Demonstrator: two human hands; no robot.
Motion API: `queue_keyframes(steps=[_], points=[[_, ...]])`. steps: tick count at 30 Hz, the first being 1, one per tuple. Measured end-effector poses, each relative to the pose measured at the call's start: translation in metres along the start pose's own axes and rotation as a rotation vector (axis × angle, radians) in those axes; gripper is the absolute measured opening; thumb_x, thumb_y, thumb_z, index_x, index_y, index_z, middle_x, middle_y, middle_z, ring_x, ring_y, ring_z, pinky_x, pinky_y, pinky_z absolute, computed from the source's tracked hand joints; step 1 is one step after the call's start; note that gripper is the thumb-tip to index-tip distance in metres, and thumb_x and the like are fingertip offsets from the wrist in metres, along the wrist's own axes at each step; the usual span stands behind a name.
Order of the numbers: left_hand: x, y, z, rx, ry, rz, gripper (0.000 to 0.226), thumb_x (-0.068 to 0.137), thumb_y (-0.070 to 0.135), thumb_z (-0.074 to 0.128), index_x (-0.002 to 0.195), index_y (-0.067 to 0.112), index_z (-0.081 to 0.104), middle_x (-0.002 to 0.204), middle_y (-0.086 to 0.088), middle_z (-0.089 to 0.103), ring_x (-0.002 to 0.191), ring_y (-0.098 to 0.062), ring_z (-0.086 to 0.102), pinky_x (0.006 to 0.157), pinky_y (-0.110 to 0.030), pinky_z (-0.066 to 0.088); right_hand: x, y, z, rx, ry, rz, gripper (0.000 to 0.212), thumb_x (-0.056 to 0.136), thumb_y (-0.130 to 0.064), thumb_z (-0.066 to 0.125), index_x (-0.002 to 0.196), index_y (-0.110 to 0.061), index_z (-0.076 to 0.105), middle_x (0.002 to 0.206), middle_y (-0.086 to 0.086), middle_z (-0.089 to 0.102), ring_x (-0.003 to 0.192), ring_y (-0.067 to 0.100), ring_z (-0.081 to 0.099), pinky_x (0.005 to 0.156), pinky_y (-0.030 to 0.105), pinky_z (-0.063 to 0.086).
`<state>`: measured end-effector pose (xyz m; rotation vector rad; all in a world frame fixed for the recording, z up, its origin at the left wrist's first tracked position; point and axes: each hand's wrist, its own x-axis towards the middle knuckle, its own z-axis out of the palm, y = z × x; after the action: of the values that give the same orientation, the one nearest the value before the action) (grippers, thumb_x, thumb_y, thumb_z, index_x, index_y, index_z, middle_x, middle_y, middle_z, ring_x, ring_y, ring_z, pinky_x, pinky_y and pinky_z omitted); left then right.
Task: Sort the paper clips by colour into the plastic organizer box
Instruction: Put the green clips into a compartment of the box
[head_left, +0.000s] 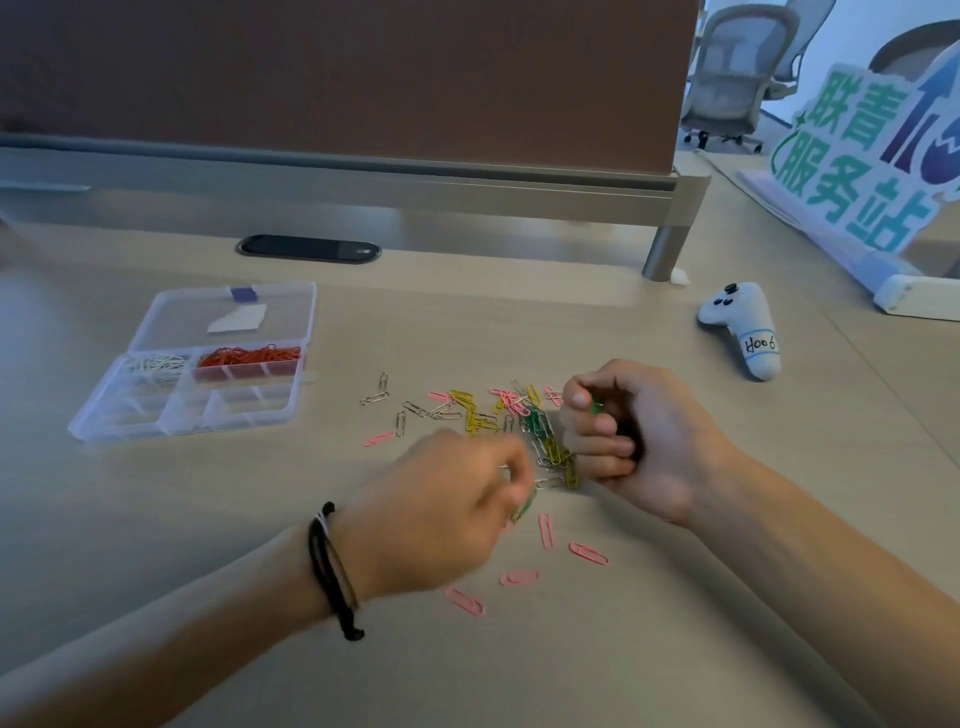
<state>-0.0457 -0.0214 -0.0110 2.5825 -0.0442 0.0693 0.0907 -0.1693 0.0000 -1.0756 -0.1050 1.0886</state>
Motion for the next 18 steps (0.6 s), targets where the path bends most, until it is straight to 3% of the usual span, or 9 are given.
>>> queue_keyframes(steps=[3, 5, 8, 12, 14, 15, 17, 18], points=[[0.015, -0.022, -0.012, -1.119, 0.012, -0.391, 0.021, 0.102, 0.015, 0.038, 0.083, 0.019, 0.047, 0.05, 0.003, 0.027, 0.037, -0.008, 0.019, 0.037, -0.014, 0.015, 0.018, -0.001, 0.021, 0.144, -0.008, -0.051, 0.03, 0.09, -0.02, 0.037, 0.06, -0.017, 0.037, 0.055, -0.002, 0.025, 0.039, 0.008, 0.016, 0.038, 0.021, 0.006], [0.022, -0.034, -0.017, -1.508, 0.037, -0.463, 0.016, 0.094, 0.015, 0.038, 0.081, 0.017, 0.047, 0.053, 0.003, 0.021, 0.038, -0.006, 0.016, 0.038, -0.013, 0.008, 0.033, -0.004, 0.047, 0.185, -0.022, -0.106, 0.035, 0.092, -0.021, 0.038, 0.057, -0.017, 0.036, 0.052, -0.002, 0.026, 0.038, 0.009, 0.018, 0.037, 0.022, 0.008], [0.032, -0.05, -0.024, -1.759, 0.208, -0.522, 0.017, 0.084, 0.02, 0.039, 0.072, 0.013, 0.048, 0.054, 0.002, 0.025, 0.038, -0.007, 0.02, 0.037, -0.017, 0.008, 0.055, -0.007, 0.089, 0.219, -0.036, -0.193, 0.037, 0.094, -0.024, 0.041, 0.058, -0.017, 0.039, 0.052, -0.002, 0.029, 0.038, 0.009, 0.02, 0.037, 0.023, 0.012], [0.046, -0.068, -0.043, -2.057, 0.556, -0.695, 0.032, 0.091, 0.023, 0.038, 0.061, 0.013, 0.044, 0.059, 0.0, 0.036, 0.045, -0.013, 0.031, 0.041, -0.022, 0.021, 0.083, -0.004, 0.136, 0.093, 0.029, -0.338, 0.037, 0.097, -0.027, 0.04, 0.061, -0.017, 0.042, 0.054, 0.0, 0.034, 0.045, 0.012, 0.022, 0.042, 0.025, 0.016], [0.053, -0.076, -0.053, -2.198, 0.657, -0.676, 0.028, 0.093, 0.02, 0.039, 0.066, 0.015, 0.044, 0.066, -0.002, 0.043, 0.057, -0.017, 0.042, 0.057, -0.022, 0.036, 0.096, -0.001, 0.156, -0.035, 0.052, -0.433, 0.038, 0.098, -0.024, 0.04, 0.061, -0.017, 0.043, 0.054, 0.001, 0.036, 0.046, 0.012, 0.024, 0.043, 0.024, 0.02], [0.054, -0.08, -0.06, -2.253, 0.691, -0.649, 0.024, 0.094, 0.017, 0.038, 0.071, 0.014, 0.046, 0.073, -0.004, 0.048, 0.07, -0.02, 0.05, 0.072, -0.024, 0.044, 0.104, 0.003, 0.169, -0.116, 0.057, -0.482, 0.039, 0.099, -0.023, 0.04, 0.06, -0.016, 0.044, 0.054, 0.001, 0.037, 0.046, 0.012, 0.027, 0.042, 0.023, 0.023], [0.052, -0.077, -0.069, -2.323, 0.697, -0.637, 0.019, 0.097, 0.015, 0.037, 0.087, 0.013, 0.053, 0.096, -0.008, 0.054, 0.102, -0.027, 0.054, 0.104, -0.033, 0.04, 0.111, 0.006, 0.18, -0.268, 0.072, -0.598, 0.042, 0.101, -0.021, 0.041, 0.06, -0.013, 0.046, 0.053, 0.002, 0.04, 0.046, 0.01, 0.032, 0.042, 0.02, 0.029], [0.049, -0.078, -0.074, -2.322, 0.698, -0.623, 0.019, 0.098, 0.014, 0.036, 0.094, 0.012, 0.055, 0.103, -0.01, 0.054, 0.111, -0.027, 0.052, 0.11, -0.035, 0.036, 0.116, 0.008, 0.186, -0.321, 0.057, -0.647, 0.043, 0.102, -0.019, 0.041, 0.061, -0.011, 0.048, 0.054, 0.004, 0.041, 0.047, 0.01, 0.034, 0.043, 0.02, 0.03]])
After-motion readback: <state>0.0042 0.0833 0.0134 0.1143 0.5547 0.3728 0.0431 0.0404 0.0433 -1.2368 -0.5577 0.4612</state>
